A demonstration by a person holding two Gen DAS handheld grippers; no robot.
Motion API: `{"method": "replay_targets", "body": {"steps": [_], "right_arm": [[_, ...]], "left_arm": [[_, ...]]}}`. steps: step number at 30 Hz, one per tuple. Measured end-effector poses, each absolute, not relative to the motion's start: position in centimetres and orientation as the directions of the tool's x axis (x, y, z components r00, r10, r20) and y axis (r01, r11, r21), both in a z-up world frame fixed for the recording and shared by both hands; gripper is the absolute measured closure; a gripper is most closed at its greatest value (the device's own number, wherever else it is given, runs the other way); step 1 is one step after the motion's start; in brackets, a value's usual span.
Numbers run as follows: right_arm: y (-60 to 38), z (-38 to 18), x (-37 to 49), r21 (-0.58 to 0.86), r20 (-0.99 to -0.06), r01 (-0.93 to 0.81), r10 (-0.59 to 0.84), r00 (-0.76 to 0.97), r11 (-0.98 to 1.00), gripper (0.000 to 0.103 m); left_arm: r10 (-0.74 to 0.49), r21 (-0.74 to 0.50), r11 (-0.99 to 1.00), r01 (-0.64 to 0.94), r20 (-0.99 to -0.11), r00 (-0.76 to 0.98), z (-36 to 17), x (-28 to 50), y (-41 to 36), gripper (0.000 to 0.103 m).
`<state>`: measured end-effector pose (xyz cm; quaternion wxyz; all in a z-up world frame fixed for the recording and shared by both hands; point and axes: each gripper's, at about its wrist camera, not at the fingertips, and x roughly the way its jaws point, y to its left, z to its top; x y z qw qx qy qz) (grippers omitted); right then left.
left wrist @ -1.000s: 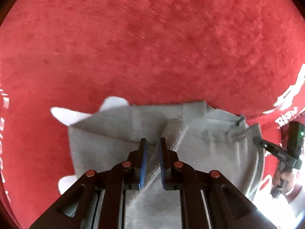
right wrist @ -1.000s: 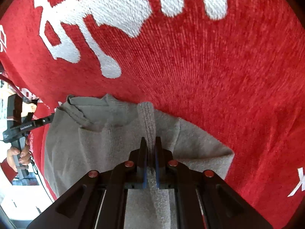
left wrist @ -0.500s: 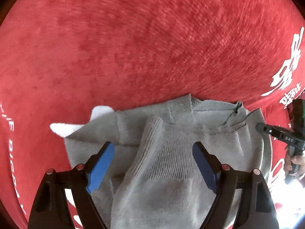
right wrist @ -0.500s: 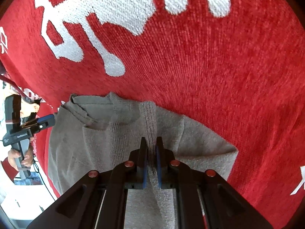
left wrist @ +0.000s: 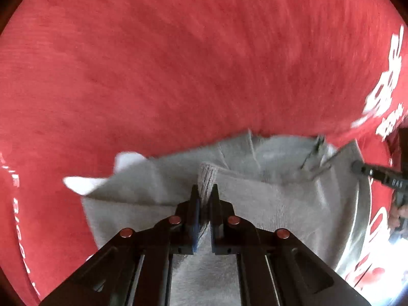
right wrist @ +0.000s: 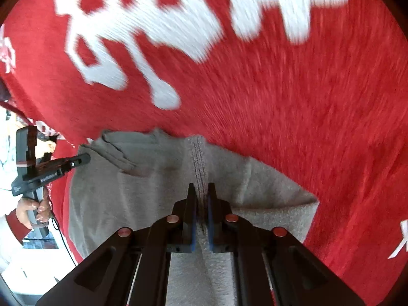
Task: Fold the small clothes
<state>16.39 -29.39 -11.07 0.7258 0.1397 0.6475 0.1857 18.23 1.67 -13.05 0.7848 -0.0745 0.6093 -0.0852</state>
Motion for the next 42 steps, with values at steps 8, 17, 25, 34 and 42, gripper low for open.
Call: {"method": "replay_targets", "body": {"steps": [8, 17, 25, 34, 42], "right_arm": [[-29.6, -13.6, 17.2, 0.411, -0.908, -0.031, 0.412, 0.073, 0.911, 0.096], [-29.9, -13.8, 17.0, 0.332, -0.941, -0.016, 0.332, 0.07, 0.943, 0.067], [-33.0, -10.5, 13.7, 0.367, -0.929, 0.038, 0.364, 0.072, 0.929, 0.047], [-37.4, -9.8, 3.6, 0.487, -0.866, 0.226, 0.501, -0.003, 0.844, 0.047], [-36.4, -12.0, -2.4, 0.553, -0.805, 0.292, 0.59, -0.053, 0.78, 0.047]], "left_arm": [[-0.15, -0.168, 0.984, -0.06, -0.962, 0.229, -16.2, 18.7, 1.9, 0.096], [-0.012, -0.044, 0.991, -0.126, -0.97, 0.243, -15.2, 17.2, 1.6, 0.035], [-0.024, -0.06, 0.986, -0.157, -0.974, 0.224, -14.2, 11.7, 1.4, 0.035], [-0.072, -0.102, 0.964, -0.244, -0.989, 0.129, -12.2, 2.1, 7.8, 0.035], [-0.174, -0.185, 0.952, -0.244, -0.982, 0.068, -14.2, -1.4, 7.3, 0.035]]}}
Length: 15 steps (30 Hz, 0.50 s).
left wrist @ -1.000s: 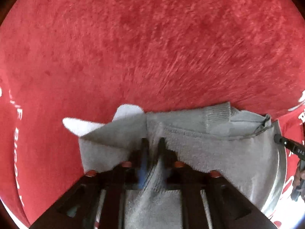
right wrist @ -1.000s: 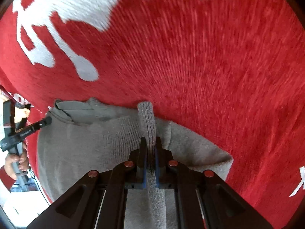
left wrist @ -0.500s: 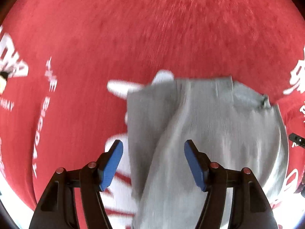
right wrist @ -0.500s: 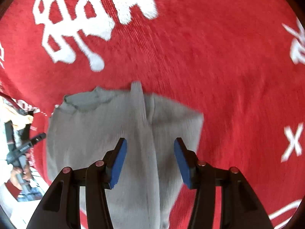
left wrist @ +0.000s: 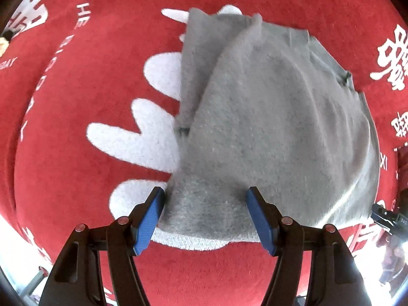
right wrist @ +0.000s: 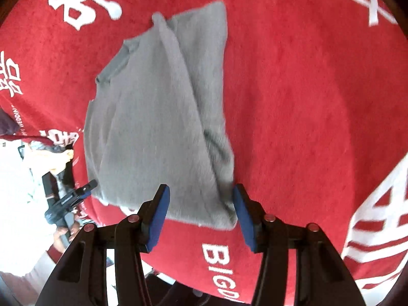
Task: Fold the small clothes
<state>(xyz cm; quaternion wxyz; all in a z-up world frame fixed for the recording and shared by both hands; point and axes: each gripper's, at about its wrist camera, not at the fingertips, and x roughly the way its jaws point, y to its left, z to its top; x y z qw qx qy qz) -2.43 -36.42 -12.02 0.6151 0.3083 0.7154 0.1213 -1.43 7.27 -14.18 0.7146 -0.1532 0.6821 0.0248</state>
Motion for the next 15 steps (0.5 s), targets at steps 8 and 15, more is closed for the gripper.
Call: {"method": "replay_targets", "body": {"steps": [8, 15], "right_arm": [[-34.7, -11.8, -2.5, 0.533, -0.821, 0.277, 0.568, -0.056, 0.799, 0.089], [-34.1, -11.7, -2.8, 0.43, -0.885, 0.179, 0.452, -0.108, 0.885, 0.097]], "left_arm": [[-0.155, -0.171, 0.965, -0.201, -0.984, 0.092, -13.9, -2.1, 7.4, 0.082], [-0.119, -0.138, 0.972, -0.19, -0.987, 0.109, -14.2, -4.4, 8.6, 0.083]]}}
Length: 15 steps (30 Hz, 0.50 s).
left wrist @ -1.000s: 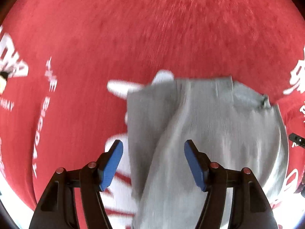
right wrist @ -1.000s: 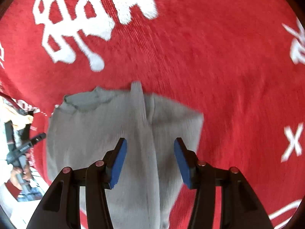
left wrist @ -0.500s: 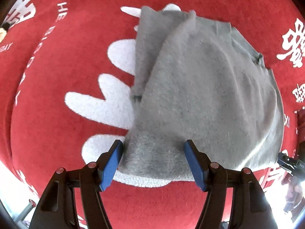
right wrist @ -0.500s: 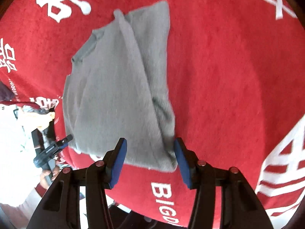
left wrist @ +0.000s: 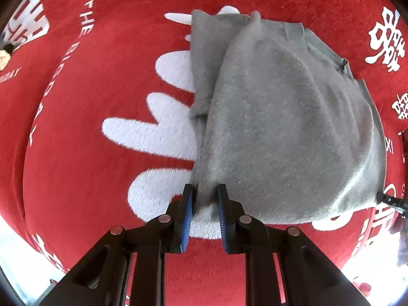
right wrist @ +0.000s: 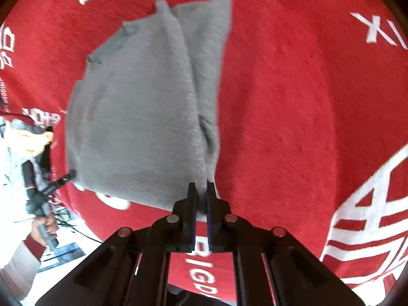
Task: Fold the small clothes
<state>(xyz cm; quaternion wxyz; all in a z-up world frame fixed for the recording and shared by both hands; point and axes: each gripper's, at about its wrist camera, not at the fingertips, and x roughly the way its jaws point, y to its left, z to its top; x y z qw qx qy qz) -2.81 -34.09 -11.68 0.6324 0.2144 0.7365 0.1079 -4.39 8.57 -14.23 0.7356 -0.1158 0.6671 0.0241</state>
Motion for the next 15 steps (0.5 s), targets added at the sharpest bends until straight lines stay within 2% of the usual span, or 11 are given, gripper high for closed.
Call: {"method": "replay_targets", "body": {"steps": [6, 13, 14, 15], "right_arm": [[-33.8, -10.9, -3.4, 0.428, -0.89, 0.186, 0.449, -0.083, 0.884, 0.095], [-33.4, -8.1, -4.5, 0.406, -0.908, 0.17, 0.418, -0.038, 0.898, 0.093], [-33.2, -7.6, -4.7, 0.401, -0.911, 0.163, 0.411, -0.033, 0.902, 0.093], [-33.0, -7.2, -4.9, 0.396, -0.914, 0.159, 0.406, -0.03, 0.904, 0.092]], "left_arm": [[-0.051, -0.071, 0.978, -0.196, -0.993, 0.106, -13.2, -6.3, 7.8, 0.082], [-0.059, -0.073, 0.973, -0.219, -0.996, 0.07, -12.4, -8.8, 7.2, 0.082], [-0.061, -0.074, 0.975, -0.212, -0.996, 0.069, -12.2, -9.4, 6.9, 0.077], [-0.061, -0.074, 0.975, -0.209, -0.996, 0.067, -12.1, -9.8, 6.7, 0.065]]}}
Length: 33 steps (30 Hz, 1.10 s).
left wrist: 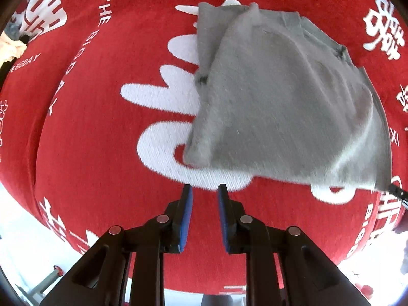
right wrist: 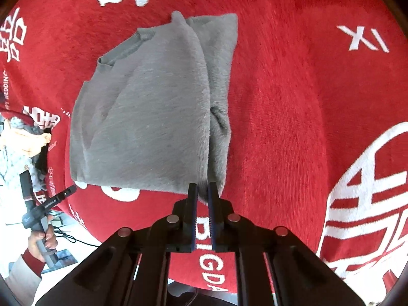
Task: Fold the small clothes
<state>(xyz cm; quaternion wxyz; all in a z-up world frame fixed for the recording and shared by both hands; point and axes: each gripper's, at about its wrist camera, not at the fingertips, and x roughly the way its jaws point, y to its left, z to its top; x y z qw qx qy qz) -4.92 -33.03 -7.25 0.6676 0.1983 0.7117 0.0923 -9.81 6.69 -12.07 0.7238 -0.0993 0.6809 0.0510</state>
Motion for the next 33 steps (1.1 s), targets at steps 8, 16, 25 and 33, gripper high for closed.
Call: {"method": "replay_targets", "body": {"steps": [8, 16, 25, 33], "right_arm": [[-30.9, -5.0, -7.3, 0.399, -0.913, 0.12, 0.406, -0.037, 0.909, 0.092], [-26.2, -4.4, -9.3, 0.404, -0.91, 0.04, 0.406, -0.084, 0.914, 0.043], [-20.5, -3.7, -10.3, 0.267, -0.963, -0.209, 0.254, -0.087, 0.941, 0.022], [-19.1, -4.5, -10.2, 0.276, -0.958, -0.236, 0.249, -0.138, 0.932, 0.022]], "left_arm": [[-0.047, -0.068, 0.975, -0.21, -0.993, 0.106, -10.1, -12.1, 4.9, 0.008], [-0.025, -0.044, 0.979, -0.198, -0.995, 0.096, -9.1, -13.1, 3.4, 0.008], [-0.038, -0.052, 0.983, -0.177, -0.996, 0.082, -9.9, -13.8, 4.0, 0.008], [-0.052, -0.066, 0.971, -0.229, -0.996, 0.065, -10.8, -13.4, 4.5, 0.008]]}}
